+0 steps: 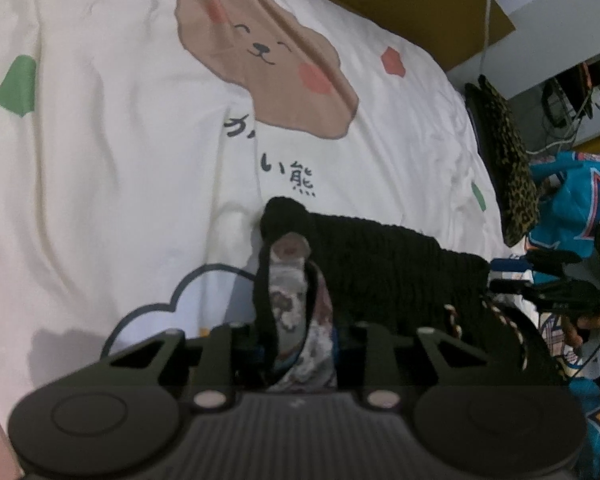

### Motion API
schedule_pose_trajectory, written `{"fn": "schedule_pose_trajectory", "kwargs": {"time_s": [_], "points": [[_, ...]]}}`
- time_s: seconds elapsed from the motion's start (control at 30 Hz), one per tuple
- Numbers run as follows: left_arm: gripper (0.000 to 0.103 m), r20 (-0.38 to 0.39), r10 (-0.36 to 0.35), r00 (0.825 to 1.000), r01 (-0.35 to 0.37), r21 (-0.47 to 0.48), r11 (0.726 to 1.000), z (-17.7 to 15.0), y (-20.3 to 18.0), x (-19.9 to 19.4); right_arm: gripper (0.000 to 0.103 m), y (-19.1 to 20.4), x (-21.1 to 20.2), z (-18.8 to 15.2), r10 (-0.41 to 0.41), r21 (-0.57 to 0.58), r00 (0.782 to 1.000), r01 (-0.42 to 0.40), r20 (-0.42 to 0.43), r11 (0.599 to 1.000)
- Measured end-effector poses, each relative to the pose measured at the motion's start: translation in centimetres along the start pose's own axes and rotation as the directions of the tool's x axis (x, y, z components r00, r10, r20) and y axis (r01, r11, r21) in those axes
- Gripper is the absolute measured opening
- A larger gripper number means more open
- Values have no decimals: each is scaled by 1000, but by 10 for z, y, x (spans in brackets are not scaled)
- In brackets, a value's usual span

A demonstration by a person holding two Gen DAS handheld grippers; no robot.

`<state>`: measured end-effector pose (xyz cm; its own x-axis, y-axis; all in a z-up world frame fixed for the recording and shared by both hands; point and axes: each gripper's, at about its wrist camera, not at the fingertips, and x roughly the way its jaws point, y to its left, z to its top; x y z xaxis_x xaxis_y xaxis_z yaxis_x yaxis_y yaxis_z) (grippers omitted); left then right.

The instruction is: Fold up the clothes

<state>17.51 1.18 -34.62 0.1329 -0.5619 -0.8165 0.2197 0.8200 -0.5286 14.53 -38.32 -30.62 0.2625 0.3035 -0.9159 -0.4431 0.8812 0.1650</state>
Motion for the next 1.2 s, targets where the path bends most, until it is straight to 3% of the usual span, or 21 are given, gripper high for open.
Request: {"fn": "schedule_pose_trajectory", "kwargs": {"time_s": [0.17,0.27,0.37,0.77,0.83,0.87,0.97,1.2], "points": [[28,0,-1,1000,1,-5,1000,1,-1,0,53,-4,9,-9,28,29,999,-28,-16,999],[28,-2,-2,1000,2,-10,1000,0,0,0,54,13,16,-11,48,-35,998,-49,-35,998],[28,-3,-1,1000,1,-12,1000,0,0,-1,55,25,22,-12,8,-96,1000,-11,-28,995],[29,0,-5,1000,5,-15,1000,-2,0,-2,55,10,21,-9,24,-14,997,-26,-80,1000],[29,2,-6,1000,6,-14,1000,-3,0,-2,47,11,22,-7,31,-3,995,-31,-92,1000],[28,5,-7,1000,7,-13,1000,-3,0,-3,33,10,22,-6,42,5,995,-42,-94,999],[20,24,-10,1000,9,14,1000,-4,-4,-8,10,14,18,-6,56,3,995,-56,-88,998],[15,115,-7,993,1,44,999,9,-14,-34,4,20,-15,9,-6,-23,999,7,42,1000]]}}
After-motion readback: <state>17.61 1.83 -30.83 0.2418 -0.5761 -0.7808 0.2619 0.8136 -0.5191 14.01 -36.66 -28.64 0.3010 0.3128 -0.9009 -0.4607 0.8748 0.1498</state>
